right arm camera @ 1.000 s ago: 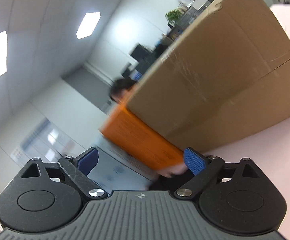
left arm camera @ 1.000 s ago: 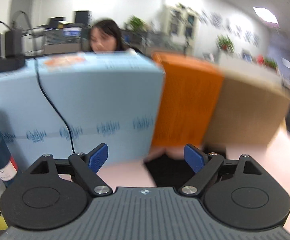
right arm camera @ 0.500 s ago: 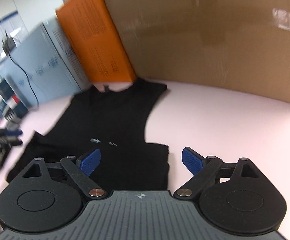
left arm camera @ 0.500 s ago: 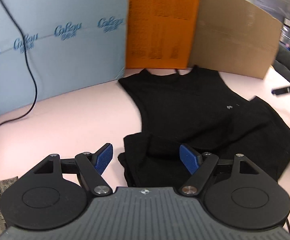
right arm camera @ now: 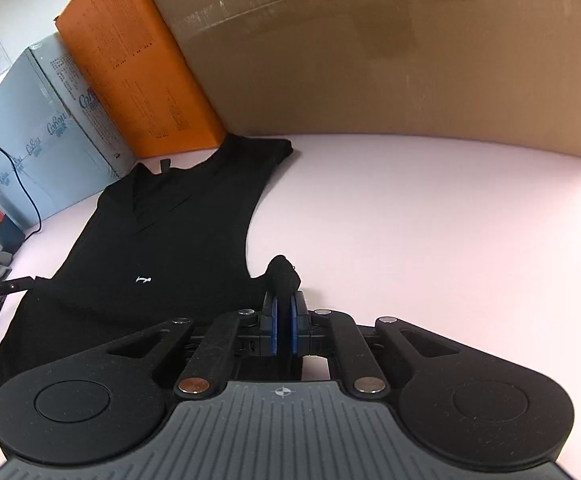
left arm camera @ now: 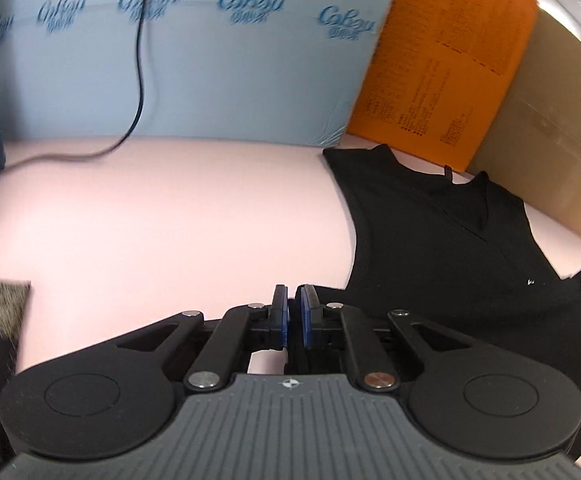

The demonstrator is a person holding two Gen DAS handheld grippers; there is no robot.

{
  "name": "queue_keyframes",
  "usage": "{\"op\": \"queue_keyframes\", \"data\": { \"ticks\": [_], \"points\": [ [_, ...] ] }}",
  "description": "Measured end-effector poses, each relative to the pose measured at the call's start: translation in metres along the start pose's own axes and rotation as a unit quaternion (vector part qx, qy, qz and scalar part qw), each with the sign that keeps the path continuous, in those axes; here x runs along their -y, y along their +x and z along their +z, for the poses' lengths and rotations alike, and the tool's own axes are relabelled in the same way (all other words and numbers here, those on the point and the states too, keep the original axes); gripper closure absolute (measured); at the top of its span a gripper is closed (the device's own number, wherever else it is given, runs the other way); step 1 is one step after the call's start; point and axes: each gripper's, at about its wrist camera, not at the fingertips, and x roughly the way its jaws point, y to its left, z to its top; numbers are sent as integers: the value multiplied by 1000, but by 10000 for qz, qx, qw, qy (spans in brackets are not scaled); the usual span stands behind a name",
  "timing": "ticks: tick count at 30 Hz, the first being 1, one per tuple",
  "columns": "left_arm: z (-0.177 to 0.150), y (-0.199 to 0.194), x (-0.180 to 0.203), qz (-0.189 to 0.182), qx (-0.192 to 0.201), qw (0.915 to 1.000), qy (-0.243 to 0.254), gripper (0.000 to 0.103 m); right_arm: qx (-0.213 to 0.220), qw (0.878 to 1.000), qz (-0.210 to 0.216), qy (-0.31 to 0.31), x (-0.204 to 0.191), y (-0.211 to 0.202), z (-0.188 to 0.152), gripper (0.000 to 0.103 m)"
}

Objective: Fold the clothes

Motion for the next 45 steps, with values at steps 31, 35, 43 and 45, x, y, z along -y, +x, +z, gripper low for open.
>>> {"op": "queue_keyframes", "data": {
  "ticks": [31, 35, 43, 45],
  "points": [
    [-108, -106, 4, 518, -682, 9903, 1094, 33, -258, 9887, -1183, -888, -42, -100, -109, 35],
    [-108, -126, -17, 725, -696, 9903, 957, 35, 196, 9895, -1252, -696, -47, -124, -108, 35],
    [-69, -110, 41, -133, -11, 9946, 1033, 35, 160, 9823, 217, -1854, -148, -84, -88, 48],
    [-70, -91, 73, -276, -43, 9883, 1500, 38, -37, 9760, 470, -2124, -177, -61, -87, 61]
  ]
}}
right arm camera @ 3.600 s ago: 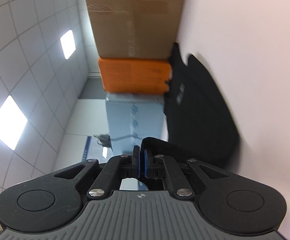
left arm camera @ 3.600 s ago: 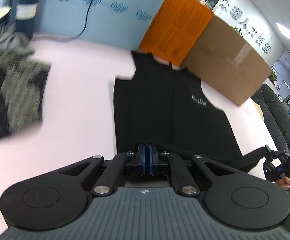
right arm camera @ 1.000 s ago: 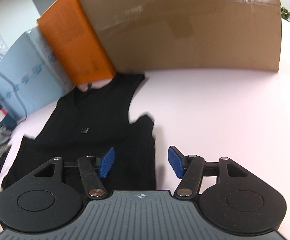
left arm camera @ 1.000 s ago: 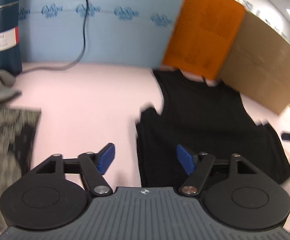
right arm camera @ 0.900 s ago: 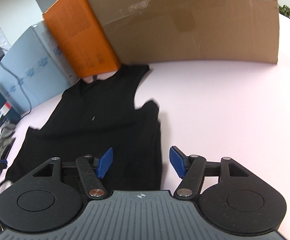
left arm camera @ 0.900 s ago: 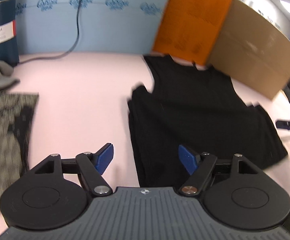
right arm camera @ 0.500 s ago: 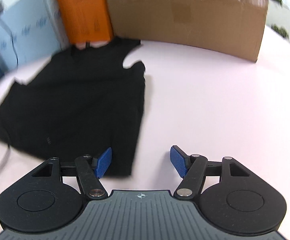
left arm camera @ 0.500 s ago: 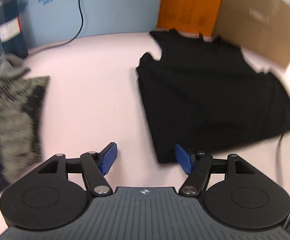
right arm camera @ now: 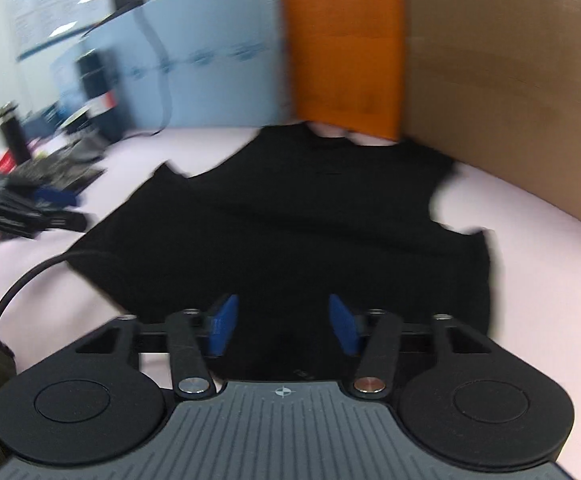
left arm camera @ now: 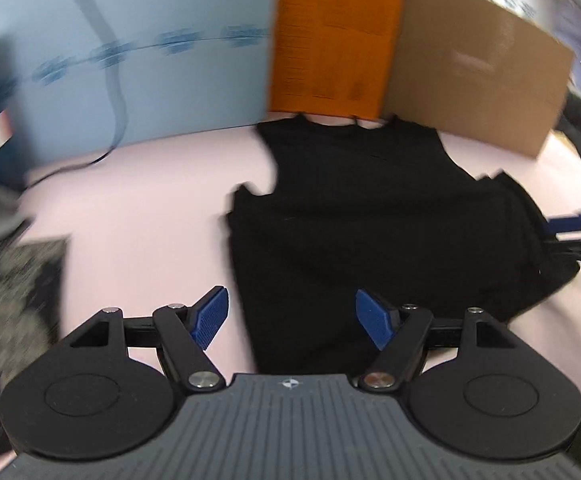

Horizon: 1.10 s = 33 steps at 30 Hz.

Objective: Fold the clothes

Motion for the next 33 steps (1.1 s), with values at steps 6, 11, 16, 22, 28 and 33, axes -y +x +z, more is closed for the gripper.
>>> {"op": "queue_keyframes", "data": {
  "ticks": [6, 11, 16, 22, 28, 33],
  "points": [
    [-7, 34, 38, -504, -496, 9942, 811, 38, -557, 9959, 478, -520, -28, 43, 0, 62],
    [-37, 15, 5, -529, -557, 9949, 657, 39, -581, 9981, 207, -24, 3, 12, -22, 62],
    [-64, -17, -15, -281, -741, 9915, 1036, 22, -630, 9947, -84, 814, 38, -28, -45, 60],
    [-47, -38, -37, -495, -628, 9937, 785, 23, -285, 9952, -101, 932, 41, -48, -32, 51],
    [22, 1, -26, -513, 10, 9977, 431, 24, 83, 9985, 345, 421, 26, 8, 31, 51],
    [50, 68, 2, -87, -481, 9972, 569, 48, -280, 9977, 571, 216, 15, 76, 59, 52]
  ]
}}
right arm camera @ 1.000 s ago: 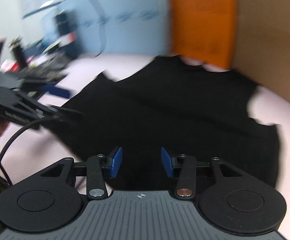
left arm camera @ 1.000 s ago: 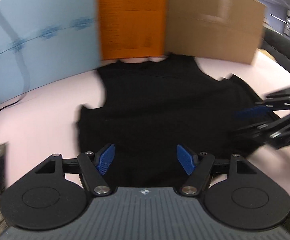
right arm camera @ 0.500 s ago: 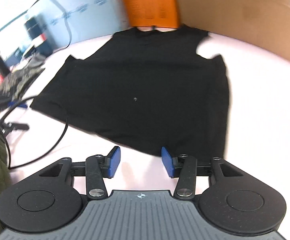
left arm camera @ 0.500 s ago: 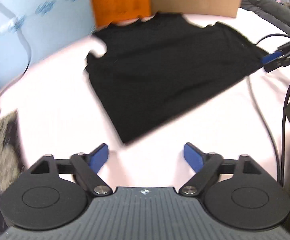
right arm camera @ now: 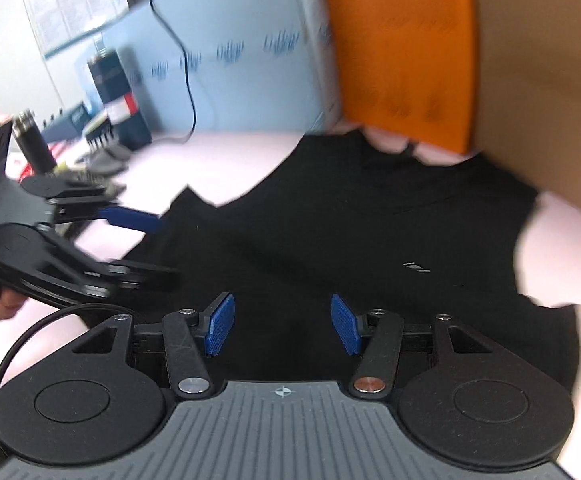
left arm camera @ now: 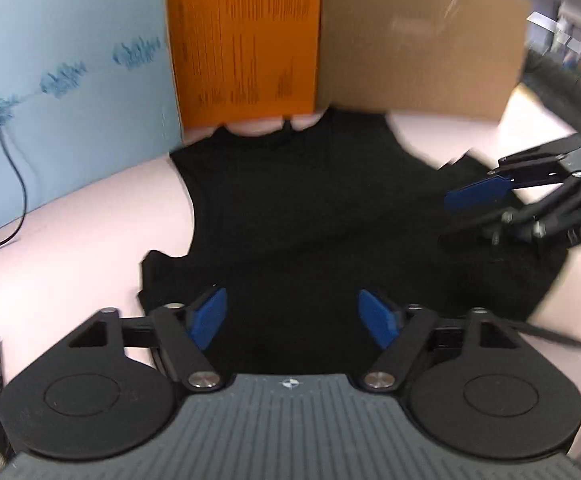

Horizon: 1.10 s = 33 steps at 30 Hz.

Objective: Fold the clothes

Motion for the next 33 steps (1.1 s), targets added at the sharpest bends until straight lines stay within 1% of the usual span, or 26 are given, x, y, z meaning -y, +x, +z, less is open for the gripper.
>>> {"op": "queue_keyframes", "data": {
  "ticks": [1, 4, 6, 8, 10, 11, 12, 13, 14, 15, 17, 19, 22, 23, 24, 25, 26, 28, 31, 33],
  "points": [
    [3, 9, 2, 79, -104, 9999, -19, 49, -97, 9999, 21, 35, 1, 11, 3, 52],
    [2, 24, -7, 124, -344, 9985, -418, 47, -210, 9995, -4, 246, 11, 33, 9, 52],
    [0, 27, -13, 123, -350, 9975, -595, 46, -147, 9992, -30, 371, 20, 40, 13, 51],
    [0, 26, -13, 146, -362, 9976, -565, 45, -39, 9986, -49, 533, 29, 47, 16, 51],
    [2, 27, -13, 222, -408, 9974, -550, 40, 118, 9972, -132, 730, 36, 52, 21, 51],
    [2, 27, -13, 270, -434, 9970, -575, 36, 200, 9962, -211, 819, 38, 53, 24, 50],
    [3, 28, -14, 317, -458, 9966, -605, 33, 278, 9952, -336, 875, 37, 50, 25, 46],
    [3, 28, -14, 345, -473, 9962, -643, 32, 355, 9943, -402, 919, 36, 46, 26, 43],
    [3, 28, -15, 357, -477, 9960, -671, 31, 401, 9943, -338, 932, 36, 41, 25, 41],
    [3, 28, -14, 378, -486, 9958, -676, 30, 386, 9945, -297, 929, 34, 39, 22, 36],
    [4, 29, -13, 427, -510, 9955, -672, 29, 313, 9950, -279, 911, 34, 35, 15, 35],
    [5, 30, -12, 463, -556, 9948, -714, 27, 210, 9944, -352, 972, 38, 33, 7, 35],
    [5, 31, -13, 515, -611, 9938, -770, 24, 241, 9897, -714, 1216, 50, 25, -2, 34],
    [6, 33, -14, 535, -626, 9936, -779, 21, 260, 9873, -848, 1316, 54, 22, -3, 34],
    [6, 34, -14, 546, -635, 9933, -798, 20, 257, 9845, -964, 1440, 56, 19, -3, 29],
    [5, 34, -15, 547, -639, 9931, -819, 20, 256, 9819, -1080, 1537, 58, 16, -3, 21],
    [5, 35, -16, 548, -642, 9930, -826, 20, 268, 9807, -1149, 1557, 59, 13, -3, 20],
    [5, 36, -16, 560, -644, 9929, -834, 19, 296, 9819, -1048, 1548, 59, 7, -6, 19],
    [5, 37, -17, 579, -658, 9924, -865, 18, 147, 9817, -979, 1624, 65, 6, -11, 18],
    [9, 36, -19, 538, -691, 9927, -829, 18, 119, 9812, -1027, 1631, 68, 2, -6, 18]
  ]
}}
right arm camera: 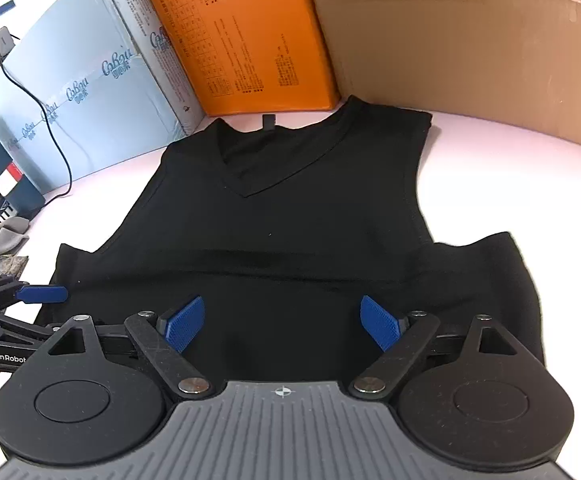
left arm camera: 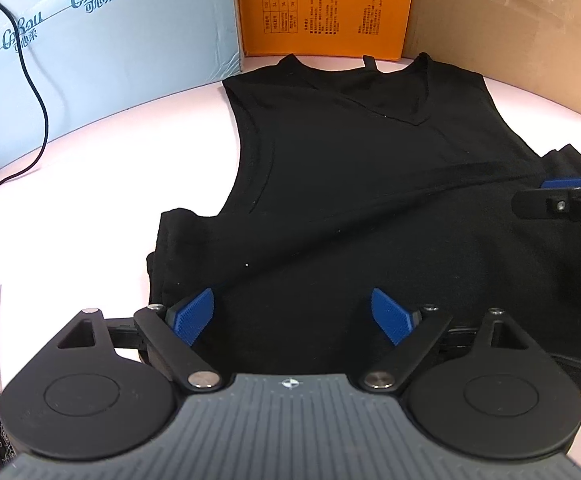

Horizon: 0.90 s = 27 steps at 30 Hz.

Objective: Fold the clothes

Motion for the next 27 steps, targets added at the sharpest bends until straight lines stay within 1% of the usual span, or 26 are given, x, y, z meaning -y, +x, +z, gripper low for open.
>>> {"op": "queue_keyframes", "data": {
  "ticks": [2, 4, 7, 11, 14, 15, 16, 18, 21, 23, 27],
  "points": [
    [6, -3, -3, -80, 16, 9999, 84, 18, 149, 9999, -1, -47, 3, -7, 11, 18],
    [19, -11, -11, -80, 232, 9996, 153, 18, 358, 9993, 12, -128, 9, -14, 24, 16],
    [45, -22, -28, 86, 617, 9980, 120, 18, 633, 9978, -85, -172, 20, -20, 50, 13],
    [76, -25, -57, 201, 1162, 9923, -366, 18, 929, 9953, -97, -252, 40, -21, 78, 13],
    [87, -17, -76, 110, 1749, 9809, -843, 18, 1048, 9937, -82, -376, 55, -12, 95, 13],
    [89, -12, -81, 59, 1868, 9774, -985, 18, 1069, 9934, -78, -404, 61, -9, 100, 13],
    [92, -5, -85, -3, 1917, 9753, -1101, 18, 1058, 9935, -76, -408, 66, -4, 104, 13],
    [97, 12, -88, -147, 1901, 9740, -1226, 19, 1027, 9938, -80, -411, 75, 8, 113, 13],
    [107, 41, -87, -277, 1810, 9750, -1259, 19, 931, 9946, -72, -453, 88, 27, 121, 13],
    [113, 59, -84, -329, 1772, 9758, -1238, 19, 859, 9950, -39, -513, 95, 39, 125, 14],
    [124, 84, -77, -608, 1684, 9788, -994, 19, 719, 9949, 181, -685, 105, 58, 130, 14]
  ]
}}
